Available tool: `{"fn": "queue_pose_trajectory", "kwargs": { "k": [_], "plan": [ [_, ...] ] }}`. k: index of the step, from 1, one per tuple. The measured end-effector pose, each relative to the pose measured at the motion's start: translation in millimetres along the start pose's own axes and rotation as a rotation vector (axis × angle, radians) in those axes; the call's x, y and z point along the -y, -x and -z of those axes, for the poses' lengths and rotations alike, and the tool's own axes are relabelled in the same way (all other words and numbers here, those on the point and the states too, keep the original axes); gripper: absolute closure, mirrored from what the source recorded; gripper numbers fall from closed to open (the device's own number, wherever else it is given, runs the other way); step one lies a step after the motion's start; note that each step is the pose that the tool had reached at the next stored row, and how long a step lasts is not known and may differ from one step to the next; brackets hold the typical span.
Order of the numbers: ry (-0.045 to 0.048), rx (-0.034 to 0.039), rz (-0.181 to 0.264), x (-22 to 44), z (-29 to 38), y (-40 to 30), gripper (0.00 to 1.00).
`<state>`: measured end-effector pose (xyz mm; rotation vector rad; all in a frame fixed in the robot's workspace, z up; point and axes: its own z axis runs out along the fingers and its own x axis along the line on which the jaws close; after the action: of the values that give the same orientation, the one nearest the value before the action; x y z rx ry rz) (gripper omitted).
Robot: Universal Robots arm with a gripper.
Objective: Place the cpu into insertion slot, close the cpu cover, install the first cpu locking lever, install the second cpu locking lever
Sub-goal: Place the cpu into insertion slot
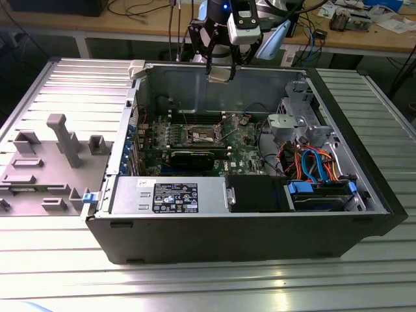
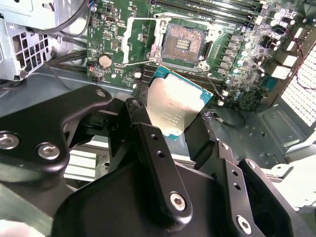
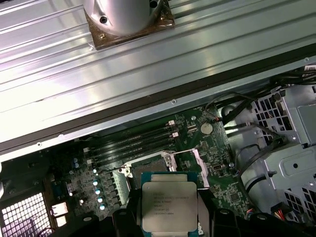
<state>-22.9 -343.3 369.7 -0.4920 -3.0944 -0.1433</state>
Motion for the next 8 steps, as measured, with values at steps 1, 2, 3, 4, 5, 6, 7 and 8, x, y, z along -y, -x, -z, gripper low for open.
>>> {"fn": "queue_pose_trajectory", "kwargs": {
  "k": [1, 2, 3, 4, 5, 6, 7, 8],
  "plan": [
    [0.0001, 0.0004, -0.004, 0.0, 0.0, 0.0, 0.46],
    [0.0002, 0.0009, -0.010, 0.0, 0.0, 0.0, 0.46],
    [0.0003, 0.0013, -0.014, 0.0, 0.0, 0.0, 0.46],
    [0.0004, 0.0023, -0.025, 0.0, 0.0, 0.0, 0.46],
    [0.0006, 0.0031, -0.035, 0.0, -0.1, 0.0, 0.46],
    [0.0006, 0.0037, -0.041, 0.0, -0.1, 0.0, 0.46],
    [0.0006, 0.0040, -0.045, 0.0, -0.1, 0.0, 0.46],
    [0.0008, 0.0044, -0.049, 0.0, -0.2, 0.0, 0.46]
  ]
}}
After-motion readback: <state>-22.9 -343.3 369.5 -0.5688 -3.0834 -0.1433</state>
